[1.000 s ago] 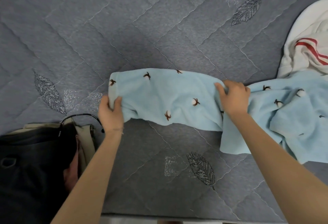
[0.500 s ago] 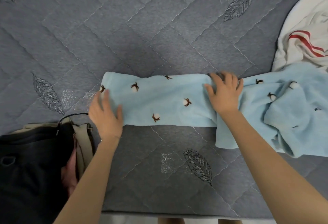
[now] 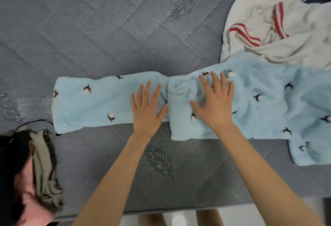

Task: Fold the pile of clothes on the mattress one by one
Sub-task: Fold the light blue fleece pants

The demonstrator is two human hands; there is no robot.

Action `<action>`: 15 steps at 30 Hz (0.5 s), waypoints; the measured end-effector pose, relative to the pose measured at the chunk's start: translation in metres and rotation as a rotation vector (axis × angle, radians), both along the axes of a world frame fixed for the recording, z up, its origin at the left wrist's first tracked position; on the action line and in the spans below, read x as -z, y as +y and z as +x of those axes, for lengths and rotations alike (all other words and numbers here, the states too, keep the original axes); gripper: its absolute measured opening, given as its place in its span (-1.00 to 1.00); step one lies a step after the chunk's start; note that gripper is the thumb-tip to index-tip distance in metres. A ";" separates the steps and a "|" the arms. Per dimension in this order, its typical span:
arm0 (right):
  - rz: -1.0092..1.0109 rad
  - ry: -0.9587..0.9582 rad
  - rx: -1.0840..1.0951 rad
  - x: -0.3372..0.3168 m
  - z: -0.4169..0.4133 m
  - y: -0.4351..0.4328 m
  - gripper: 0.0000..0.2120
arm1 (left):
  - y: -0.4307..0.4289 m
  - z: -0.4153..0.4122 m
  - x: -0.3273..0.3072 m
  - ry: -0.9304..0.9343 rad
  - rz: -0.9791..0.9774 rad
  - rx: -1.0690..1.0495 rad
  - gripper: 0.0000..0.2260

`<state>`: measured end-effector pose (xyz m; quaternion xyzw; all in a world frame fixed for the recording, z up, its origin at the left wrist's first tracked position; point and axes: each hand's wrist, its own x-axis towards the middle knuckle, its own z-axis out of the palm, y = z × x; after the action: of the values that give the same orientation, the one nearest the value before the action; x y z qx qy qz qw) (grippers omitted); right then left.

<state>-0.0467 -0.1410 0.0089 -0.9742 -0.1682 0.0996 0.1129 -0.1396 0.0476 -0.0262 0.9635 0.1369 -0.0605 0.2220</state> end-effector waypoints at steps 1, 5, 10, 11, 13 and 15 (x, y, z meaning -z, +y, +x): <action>-0.025 0.017 -0.002 -0.002 -0.002 -0.014 -0.23 | -0.015 0.004 -0.002 -0.007 -0.027 -0.002 -0.47; -0.045 0.062 0.062 -0.005 -0.006 -0.062 -0.23 | -0.075 0.016 -0.010 -0.070 -0.168 -0.006 -0.61; 0.379 0.150 0.217 -0.011 0.000 -0.095 -0.70 | -0.133 0.022 -0.025 -0.095 -0.379 -0.105 -0.66; 0.431 0.164 0.253 -0.014 0.001 -0.095 -0.80 | -0.141 0.023 -0.027 -0.074 -0.452 -0.142 -0.68; 0.520 0.220 0.319 -0.021 0.001 -0.088 -0.82 | -0.152 0.026 -0.035 -0.048 -0.620 -0.204 -0.65; 0.647 0.337 0.367 -0.032 -0.001 -0.073 -0.80 | -0.156 0.029 -0.045 -0.016 -0.905 -0.254 -0.65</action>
<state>-0.0476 -0.2138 0.0409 -0.8721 0.0066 0.1781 0.4556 -0.1102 -0.1087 0.0190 0.7457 0.2120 -0.0789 0.6267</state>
